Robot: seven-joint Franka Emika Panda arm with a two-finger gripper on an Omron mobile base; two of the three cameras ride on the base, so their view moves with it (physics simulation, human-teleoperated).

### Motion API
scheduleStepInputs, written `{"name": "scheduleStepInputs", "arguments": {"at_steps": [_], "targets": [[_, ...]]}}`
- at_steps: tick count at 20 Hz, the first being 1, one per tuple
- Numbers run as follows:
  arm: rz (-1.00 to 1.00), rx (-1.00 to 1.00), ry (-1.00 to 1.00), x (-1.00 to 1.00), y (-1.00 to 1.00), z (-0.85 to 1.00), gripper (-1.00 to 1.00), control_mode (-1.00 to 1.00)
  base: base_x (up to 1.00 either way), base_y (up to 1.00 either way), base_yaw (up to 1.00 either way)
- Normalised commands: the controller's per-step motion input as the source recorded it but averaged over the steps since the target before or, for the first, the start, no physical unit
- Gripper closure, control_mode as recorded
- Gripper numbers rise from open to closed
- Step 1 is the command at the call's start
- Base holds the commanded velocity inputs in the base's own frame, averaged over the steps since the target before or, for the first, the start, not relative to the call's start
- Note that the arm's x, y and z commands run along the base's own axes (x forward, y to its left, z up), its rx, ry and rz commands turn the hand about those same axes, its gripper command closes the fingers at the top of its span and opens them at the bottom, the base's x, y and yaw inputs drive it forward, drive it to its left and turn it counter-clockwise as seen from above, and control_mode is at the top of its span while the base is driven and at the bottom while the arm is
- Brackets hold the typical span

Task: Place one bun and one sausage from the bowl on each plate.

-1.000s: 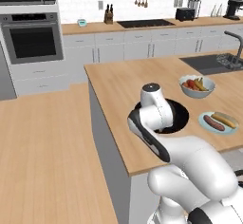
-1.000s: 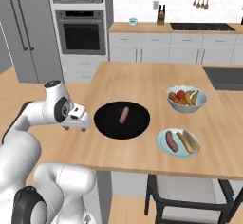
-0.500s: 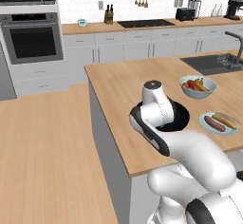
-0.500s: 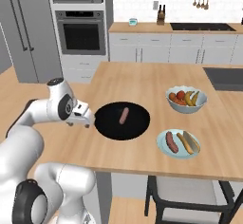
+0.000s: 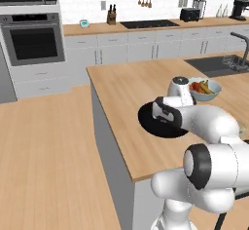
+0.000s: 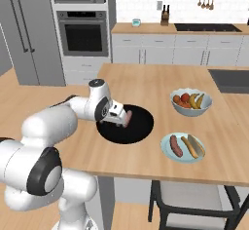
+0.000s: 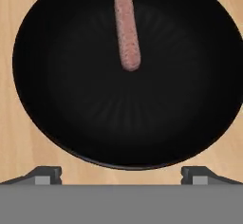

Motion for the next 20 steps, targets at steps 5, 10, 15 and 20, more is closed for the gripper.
{"name": "scheduleStepInputs", "arguments": {"at_steps": [5,10,15,20], "targets": [[0.01,0.00,-0.01,0.88,-0.58,-0.09,-1.00,-1.00,0.00,0.00,0.00],[0.01,0.00,0.00,0.59,-0.14,-0.20,-1.00,-1.00,0.00,0.00,0.00],[0.00,0.00,-0.07,0.27,0.03,-0.43,-1.00,-1.00,0.00,0.00,0.00],[0.03,0.00,-0.13,0.11,0.04,-0.37,-1.00,-1.00,0.00,0.00,0.00]]}}
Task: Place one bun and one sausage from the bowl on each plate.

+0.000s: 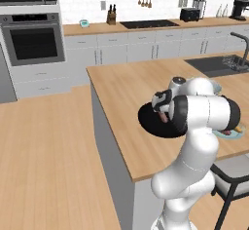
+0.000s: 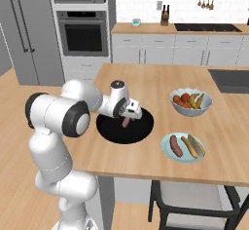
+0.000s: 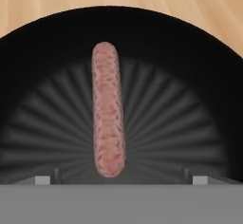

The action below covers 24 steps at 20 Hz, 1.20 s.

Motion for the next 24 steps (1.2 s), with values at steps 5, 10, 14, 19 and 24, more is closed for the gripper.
{"name": "scheduleStepInputs", "arguments": {"at_steps": [5,10,14,19,24], "targets": [[0.07,-0.02,-0.09,0.07,0.12,-0.13,-1.00,-1.00,0.00,0.00,0.00],[0.01,0.00,0.00,0.28,0.00,-0.02,-1.00,-1.00,0.00,0.00,0.00],[0.00,0.00,0.00,0.20,-0.01,-0.16,-1.00,-1.00,0.00,0.00,0.00],[0.00,0.00,0.00,0.11,0.00,-0.24,-1.00,-1.00,0.00,0.00,0.00],[0.00,0.00,0.00,0.09,0.00,-0.23,-1.00,-1.00,0.00,0.00,0.00]]}}
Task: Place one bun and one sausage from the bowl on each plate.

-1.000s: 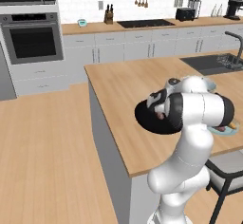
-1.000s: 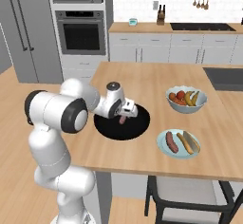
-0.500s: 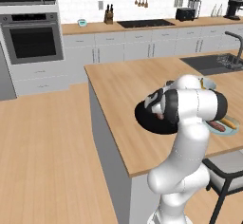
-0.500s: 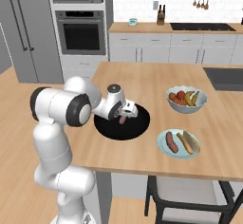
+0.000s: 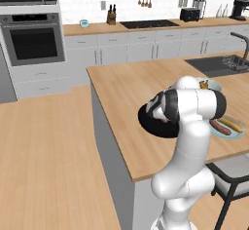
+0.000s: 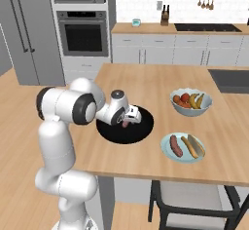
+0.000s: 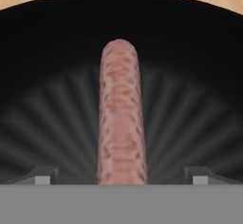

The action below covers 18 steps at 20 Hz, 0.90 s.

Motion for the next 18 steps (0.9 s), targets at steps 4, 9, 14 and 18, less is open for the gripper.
{"name": "scheduleStepInputs", "arguments": {"at_steps": [4,9,14,18], "targets": [[0.00,0.00,0.00,0.09,0.00,-0.23,-1.00,-1.00,0.00,0.00,0.00],[0.00,0.00,0.00,0.09,0.00,-0.11,-1.00,-1.00,0.00,0.00,0.00],[0.00,0.00,0.00,0.00,0.00,0.00,1.00,-1.00,0.00,0.00,0.00],[0.00,0.00,0.00,0.00,0.00,0.00,1.00,-1.00,0.00,0.00,0.00]]}}
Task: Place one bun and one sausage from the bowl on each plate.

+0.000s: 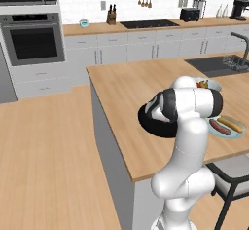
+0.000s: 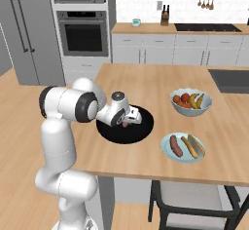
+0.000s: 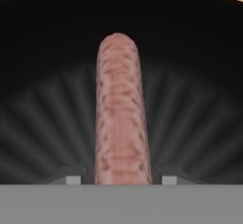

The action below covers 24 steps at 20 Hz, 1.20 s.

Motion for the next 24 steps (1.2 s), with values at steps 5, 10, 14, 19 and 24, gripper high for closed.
{"name": "scheduleStepInputs", "arguments": {"at_steps": [5,10,14,19,24], "targets": [[0.00,0.00,0.00,0.00,0.00,0.00,1.00,-1.00,0.00,0.00,0.00],[0.00,0.00,0.00,0.00,0.00,0.05,1.00,-1.00,0.00,0.00,0.00],[0.00,0.00,0.01,-0.13,0.08,0.76,1.00,-1.00,0.00,0.00,0.00],[0.00,0.00,0.04,-0.55,0.29,1.00,1.00,-1.00,0.00,0.00,0.00],[0.04,0.00,0.23,-0.54,0.49,1.00,1.00,-1.00,0.00,0.00,0.00]]}}
